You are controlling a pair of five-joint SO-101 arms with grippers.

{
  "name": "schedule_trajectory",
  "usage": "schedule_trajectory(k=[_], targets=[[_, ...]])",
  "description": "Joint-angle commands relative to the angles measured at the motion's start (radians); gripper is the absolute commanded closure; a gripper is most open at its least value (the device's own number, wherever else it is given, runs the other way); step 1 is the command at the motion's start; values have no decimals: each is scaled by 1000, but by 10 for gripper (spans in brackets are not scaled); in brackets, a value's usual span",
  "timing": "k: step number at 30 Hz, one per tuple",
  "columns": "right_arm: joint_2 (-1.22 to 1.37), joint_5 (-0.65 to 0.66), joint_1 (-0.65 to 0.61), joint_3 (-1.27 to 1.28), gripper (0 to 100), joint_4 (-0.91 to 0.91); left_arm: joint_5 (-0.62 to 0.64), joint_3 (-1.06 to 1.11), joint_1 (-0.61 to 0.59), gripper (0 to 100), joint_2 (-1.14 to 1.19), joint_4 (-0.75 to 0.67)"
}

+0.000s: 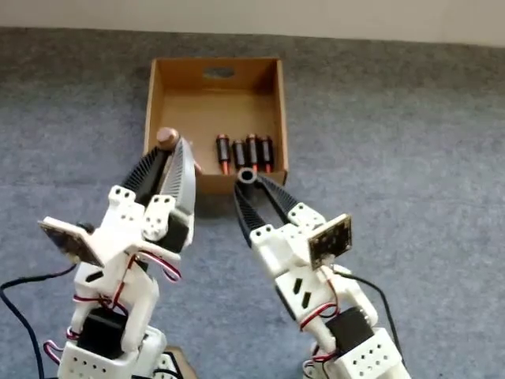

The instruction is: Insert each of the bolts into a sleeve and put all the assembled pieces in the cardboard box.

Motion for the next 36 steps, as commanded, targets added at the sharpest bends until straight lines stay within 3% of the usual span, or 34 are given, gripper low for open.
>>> schedule_trajectory(k=[1, 7, 17, 24, 30, 36], targets=[[-7, -5, -1, -22, 993, -27, 8, -16, 67, 992, -13, -34], [-7, -5, -1, -21, 993, -24, 8, -119, 143, 991, 7, -32], [-7, -5, -1, -21, 993, -21, 8, -283, 145, 991, 381, -35], [-7, -5, -1, -21, 993, -21, 9, -291, 168, 991, 403, -40], [-7, -5, -1, -21, 993, -21, 141, -298, 168, 991, 404, -40], [-12, -5, -1, 5, 993, -24, 150, -295, 168, 991, 404, -40]])
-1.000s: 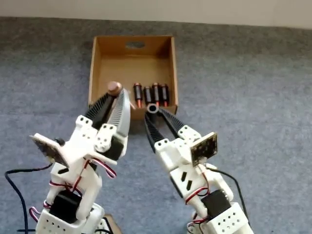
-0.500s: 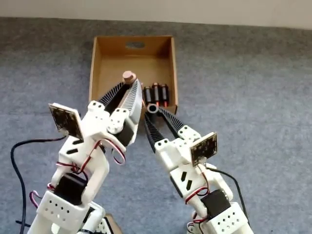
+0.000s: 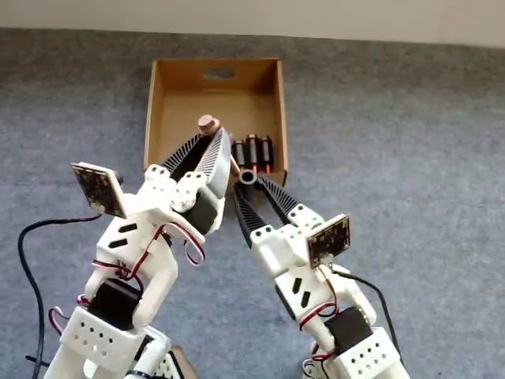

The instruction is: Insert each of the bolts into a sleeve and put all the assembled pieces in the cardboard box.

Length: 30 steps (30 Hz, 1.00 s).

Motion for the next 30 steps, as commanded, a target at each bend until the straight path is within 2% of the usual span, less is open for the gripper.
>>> schedule_trajectory(k=[1, 8, 16, 23, 30], targets=[[-12, -5, -1, -10, 993, -24, 11, -68, 19, 991, 5, -32], [-13, -5, -1, -10, 993, -24, 9, -105, 19, 991, 33, -32], [-13, -5, -1, -12, 993, -24, 12, -269, 19, 991, 314, -32], [-13, -5, -1, -12, 993, -25, 14, -275, 19, 992, 332, -25], [-13, -5, -1, -12, 993, -25, 11, -268, 67, 992, 289, 112]])
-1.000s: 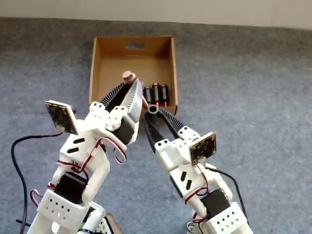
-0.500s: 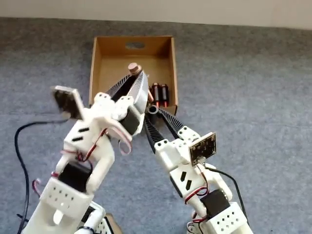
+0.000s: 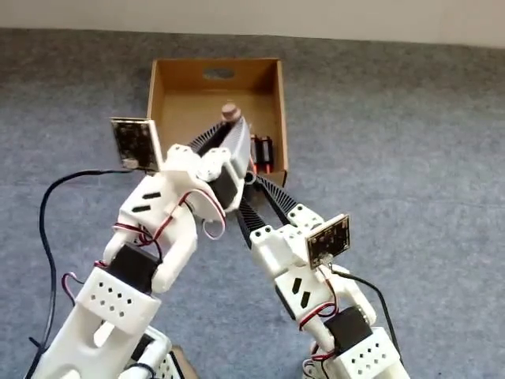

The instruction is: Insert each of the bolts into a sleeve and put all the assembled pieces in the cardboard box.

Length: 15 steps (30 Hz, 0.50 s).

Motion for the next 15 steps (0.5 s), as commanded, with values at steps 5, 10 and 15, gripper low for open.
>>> schedule_trajectory(k=[5, 10, 15], targets=[[-13, -5, -1, -12, 993, -25, 0, -56, 61, 992, -102, 41], [-13, -5, -1, -12, 993, -25, 0, -62, 56, 992, -113, 43], [-13, -5, -1, -12, 993, -24, 0, -71, 56, 992, -113, 44]])
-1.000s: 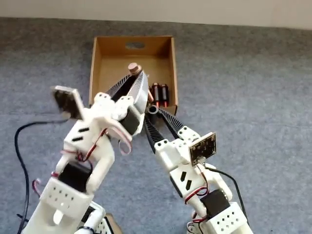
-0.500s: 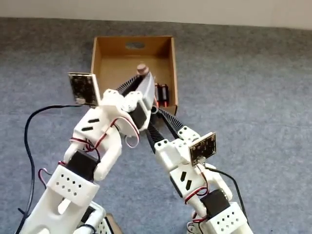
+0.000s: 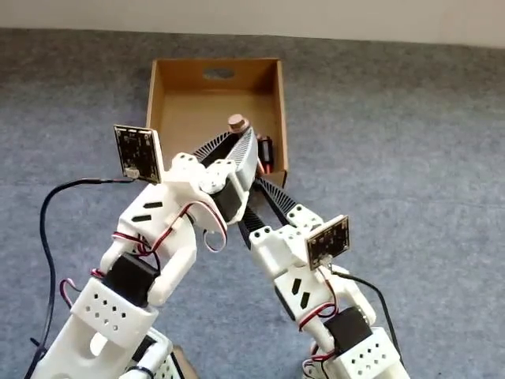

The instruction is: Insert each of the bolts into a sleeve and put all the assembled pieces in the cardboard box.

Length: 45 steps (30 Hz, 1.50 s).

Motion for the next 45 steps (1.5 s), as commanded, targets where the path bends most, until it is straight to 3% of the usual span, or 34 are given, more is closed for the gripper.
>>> schedule_trajectory(k=[1, 9, 16, 28, 35, 45], targets=[[-12, -5, 2, -12, 993, -24, 2, -73, 12, 992, -38, 3], [-12, -5, 2, -12, 993, -24, -164, -128, 10, 992, -31, 8], [-12, -5, 2, -12, 993, -24, -296, -148, 47, 992, -30, 103], [-12, -5, 2, -12, 993, -24, -298, -147, 90, 992, -38, 137], [-12, -5, 2, -12, 993, -24, -299, -150, 87, 992, -39, 239], [-12, -5, 2, -12, 993, -24, -298, -176, 84, 992, -39, 242]])
